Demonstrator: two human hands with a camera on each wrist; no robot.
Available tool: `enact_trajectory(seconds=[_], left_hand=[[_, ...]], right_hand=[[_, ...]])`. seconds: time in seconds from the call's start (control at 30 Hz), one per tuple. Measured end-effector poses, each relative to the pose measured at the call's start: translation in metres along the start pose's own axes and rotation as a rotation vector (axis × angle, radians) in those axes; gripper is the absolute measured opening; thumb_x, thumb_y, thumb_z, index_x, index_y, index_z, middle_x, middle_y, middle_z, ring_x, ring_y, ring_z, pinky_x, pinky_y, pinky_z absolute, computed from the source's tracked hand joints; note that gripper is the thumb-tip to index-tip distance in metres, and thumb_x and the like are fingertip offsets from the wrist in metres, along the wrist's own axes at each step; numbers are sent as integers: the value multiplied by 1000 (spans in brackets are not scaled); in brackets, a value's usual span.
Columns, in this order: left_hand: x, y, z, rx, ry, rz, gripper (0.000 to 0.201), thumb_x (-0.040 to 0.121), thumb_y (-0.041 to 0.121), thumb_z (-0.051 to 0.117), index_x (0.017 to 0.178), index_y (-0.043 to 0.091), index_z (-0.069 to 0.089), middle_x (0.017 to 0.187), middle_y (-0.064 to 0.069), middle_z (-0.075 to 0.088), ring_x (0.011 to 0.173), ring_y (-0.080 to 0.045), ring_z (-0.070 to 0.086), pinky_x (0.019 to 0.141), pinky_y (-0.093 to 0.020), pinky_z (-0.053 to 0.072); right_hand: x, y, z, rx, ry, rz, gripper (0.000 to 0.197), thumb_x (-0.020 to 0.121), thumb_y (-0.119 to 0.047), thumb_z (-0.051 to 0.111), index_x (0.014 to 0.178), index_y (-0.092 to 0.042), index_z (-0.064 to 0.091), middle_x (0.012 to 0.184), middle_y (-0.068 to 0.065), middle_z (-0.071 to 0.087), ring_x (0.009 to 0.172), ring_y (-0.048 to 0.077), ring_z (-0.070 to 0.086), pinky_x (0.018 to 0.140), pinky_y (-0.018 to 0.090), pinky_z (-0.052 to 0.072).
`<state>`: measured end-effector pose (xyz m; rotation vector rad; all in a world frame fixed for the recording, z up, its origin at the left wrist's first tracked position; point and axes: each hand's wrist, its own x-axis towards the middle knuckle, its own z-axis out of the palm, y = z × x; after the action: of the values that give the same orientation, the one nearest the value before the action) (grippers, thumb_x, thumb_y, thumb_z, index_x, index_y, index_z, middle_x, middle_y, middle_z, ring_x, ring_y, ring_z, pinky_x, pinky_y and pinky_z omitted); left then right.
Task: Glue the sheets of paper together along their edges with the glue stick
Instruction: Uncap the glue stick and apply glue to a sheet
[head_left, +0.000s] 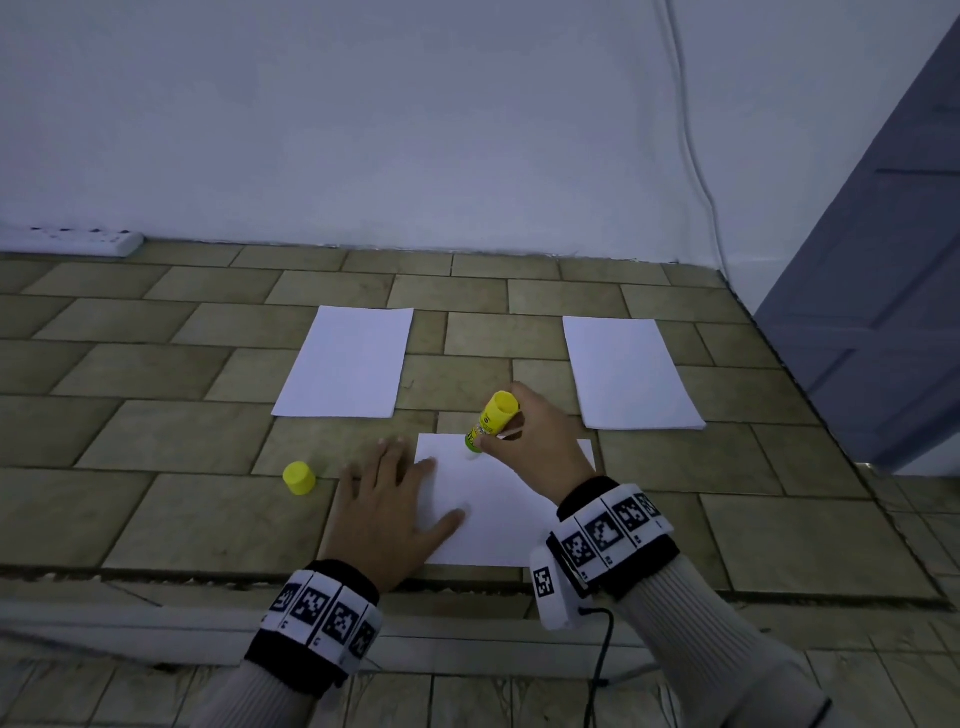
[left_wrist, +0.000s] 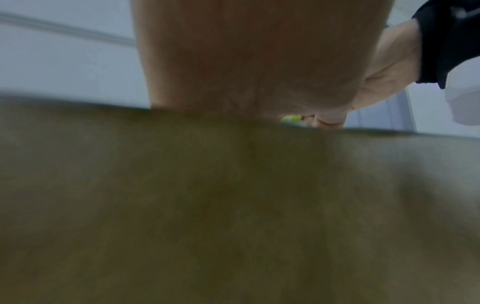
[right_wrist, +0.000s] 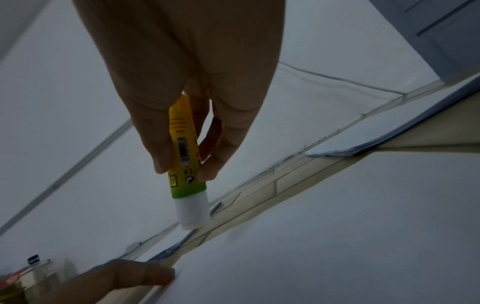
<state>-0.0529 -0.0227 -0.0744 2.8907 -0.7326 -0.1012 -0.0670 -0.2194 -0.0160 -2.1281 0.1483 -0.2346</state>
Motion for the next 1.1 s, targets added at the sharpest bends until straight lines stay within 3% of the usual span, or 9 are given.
enact_trajectory(seconds=[0.2, 0.27, 0.37, 0.47, 0.63, 0.73, 1.1], left_hand=[[8, -9, 3, -14, 32, 14, 87, 75, 83, 25, 126, 20, 56, 145, -11, 46, 142, -31, 33, 109, -59, 30], [8, -11, 7, -28, 39, 15, 84, 76, 82, 27, 124, 19, 57, 144, -11, 47, 140, -31, 35, 109, -60, 31], [5, -11, 13, -39, 53, 22, 84, 81, 83, 20, 128, 22, 54, 146, -11, 45, 141, -31, 35, 109, -61, 29], [3, -12, 19, -38, 46, 26, 89, 80, 84, 10, 138, 26, 45, 155, -7, 34, 146, -26, 24, 114, -58, 19], [2, -13, 19, -47, 55, 23, 97, 78, 86, 3, 144, 27, 40, 159, -7, 26, 149, -24, 17, 116, -57, 13], [2, -12, 18, -77, 60, 26, 105, 74, 89, -3, 143, 24, 42, 158, -8, 27, 149, -24, 17, 117, -57, 11], [4, -14, 18, -149, 92, 9, 104, 69, 93, 7, 140, 27, 43, 158, -4, 26, 149, -20, 13, 119, -52, 6]], right_hand=[[9, -10, 6, -16, 2, -13, 30, 76, -12, 76, 96, -7, 56, 91, 8, 64, 84, 21, 63, 74, 32, 53], [12, -12, 10, -35, 1, -25, 27, 76, -11, 75, 96, -5, 57, 91, 9, 64, 83, 22, 63, 74, 34, 53], [17, -17, 18, -51, -3, -48, 23, 76, -9, 74, 92, -2, 58, 89, 12, 65, 82, 23, 63, 74, 36, 53], [24, -22, 28, -81, -37, -70, 21, 77, -8, 73, 89, -5, 56, 89, 11, 64, 80, 23, 62, 71, 34, 52], [34, -26, 46, -176, -114, -65, 27, 80, -10, 70, 98, -5, 51, 92, 13, 63, 84, 27, 60, 75, 42, 51], [37, -29, 53, -241, -158, -73, 25, 82, -9, 67, 100, -2, 51, 96, 17, 63, 89, 31, 59, 75, 40, 49], [29, -12, 24, -309, -134, -1, 31, 83, -12, 67, 108, -3, 51, 100, 15, 64, 92, 30, 60, 70, 30, 44]])
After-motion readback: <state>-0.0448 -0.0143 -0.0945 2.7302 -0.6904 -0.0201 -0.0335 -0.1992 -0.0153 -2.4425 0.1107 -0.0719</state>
